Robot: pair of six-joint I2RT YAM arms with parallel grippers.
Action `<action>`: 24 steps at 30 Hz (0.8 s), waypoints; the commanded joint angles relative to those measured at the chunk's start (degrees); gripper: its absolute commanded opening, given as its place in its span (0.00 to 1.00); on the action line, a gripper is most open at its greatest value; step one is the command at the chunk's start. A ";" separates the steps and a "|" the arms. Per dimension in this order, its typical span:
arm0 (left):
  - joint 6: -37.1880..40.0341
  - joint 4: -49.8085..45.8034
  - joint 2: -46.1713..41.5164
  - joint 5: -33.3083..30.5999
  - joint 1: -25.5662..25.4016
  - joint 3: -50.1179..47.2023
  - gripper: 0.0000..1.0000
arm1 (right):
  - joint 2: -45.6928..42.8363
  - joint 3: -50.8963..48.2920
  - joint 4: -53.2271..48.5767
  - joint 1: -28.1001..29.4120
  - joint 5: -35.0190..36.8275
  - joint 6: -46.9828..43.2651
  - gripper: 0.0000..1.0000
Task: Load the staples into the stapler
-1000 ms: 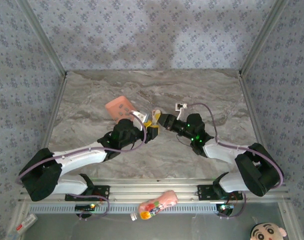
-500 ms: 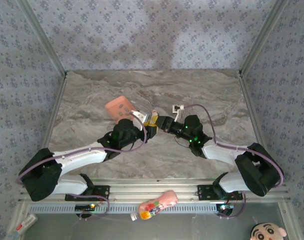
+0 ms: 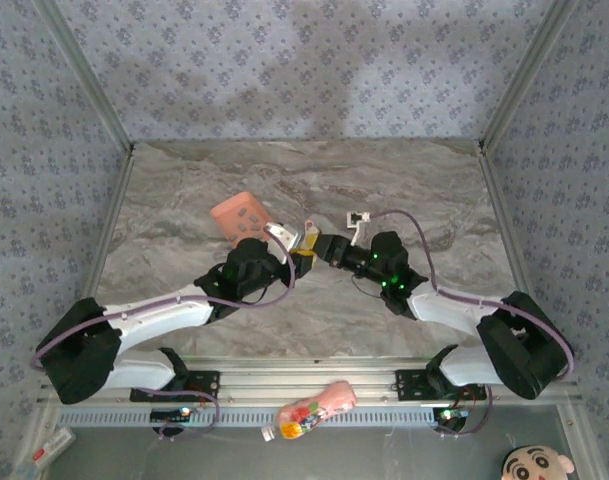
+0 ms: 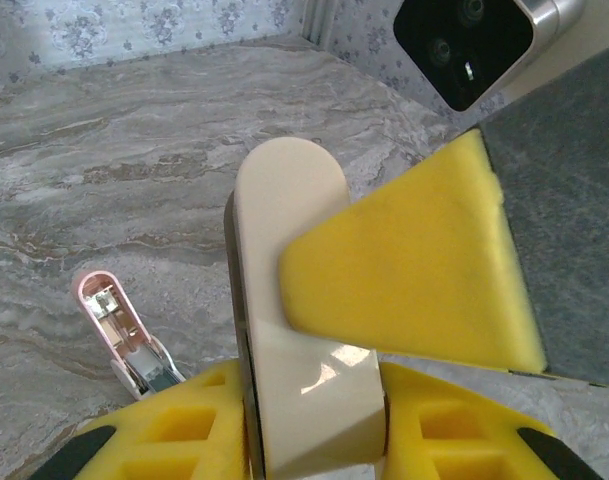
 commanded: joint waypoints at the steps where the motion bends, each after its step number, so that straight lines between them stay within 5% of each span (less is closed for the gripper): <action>1: 3.57 -2.72 -0.84 1.90 -0.19 1.20 0.01 | -2.74 -0.43 -0.63 0.40 -0.84 -2.40 0.28; 11: 6.95 -1.29 -4.06 5.87 1.53 -2.15 0.00 | -11.06 0.26 -13.86 -0.84 -0.23 -12.62 0.58; 16: 9.95 -0.27 -5.74 12.04 3.64 -3.98 0.00 | -16.68 1.31 -23.02 -2.95 -0.86 -20.27 0.62; 24: 21.51 -4.64 -10.32 20.60 3.97 -5.00 0.00 | -19.58 10.20 -46.93 -11.45 -12.86 -45.47 0.66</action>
